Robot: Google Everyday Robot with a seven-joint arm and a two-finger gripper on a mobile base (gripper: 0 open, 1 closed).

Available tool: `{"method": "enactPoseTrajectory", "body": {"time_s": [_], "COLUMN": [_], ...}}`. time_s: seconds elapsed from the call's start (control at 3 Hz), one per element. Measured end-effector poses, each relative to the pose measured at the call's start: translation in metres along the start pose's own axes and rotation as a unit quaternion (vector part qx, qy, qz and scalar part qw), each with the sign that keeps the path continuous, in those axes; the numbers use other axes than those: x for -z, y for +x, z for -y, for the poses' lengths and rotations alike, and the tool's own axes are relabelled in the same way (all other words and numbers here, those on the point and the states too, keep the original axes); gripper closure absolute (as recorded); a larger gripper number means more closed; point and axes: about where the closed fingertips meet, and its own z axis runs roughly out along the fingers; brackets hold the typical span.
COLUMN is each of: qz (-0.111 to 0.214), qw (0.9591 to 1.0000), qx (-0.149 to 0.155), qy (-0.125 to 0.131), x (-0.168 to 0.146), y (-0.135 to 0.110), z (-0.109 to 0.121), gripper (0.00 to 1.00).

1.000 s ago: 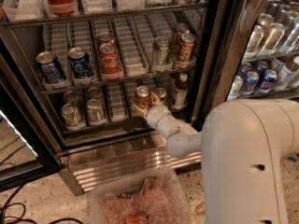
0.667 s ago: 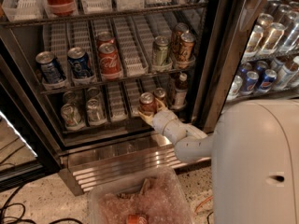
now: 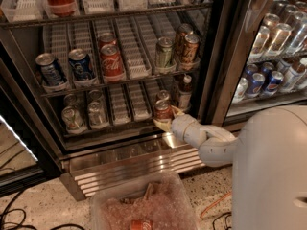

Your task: Pick coke can from bottom shelf of fridge

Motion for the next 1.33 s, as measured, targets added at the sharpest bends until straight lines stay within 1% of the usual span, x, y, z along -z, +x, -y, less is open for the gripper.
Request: {"method": "enactPoseTrajectory", "body": {"time_s": [0.33, 0.67, 1.0, 1.33], "qz": [0.009, 0.03, 0.037, 0.035], "qw": [0.9998, 0.9969, 0.9878, 0.9761], "qx": [0.0, -0.007, -0.037, -0.083], "qy": [-0.016, -0.072, -0.147, -0.198], "x": [0.007, 0.007, 0.01, 0.014], "y": [0.004, 0.0, 0.0, -0.004], "z": [0.034, 0.032, 0.007, -0.013], "gripper": [1.0, 1.0, 1.0, 1.0]}}
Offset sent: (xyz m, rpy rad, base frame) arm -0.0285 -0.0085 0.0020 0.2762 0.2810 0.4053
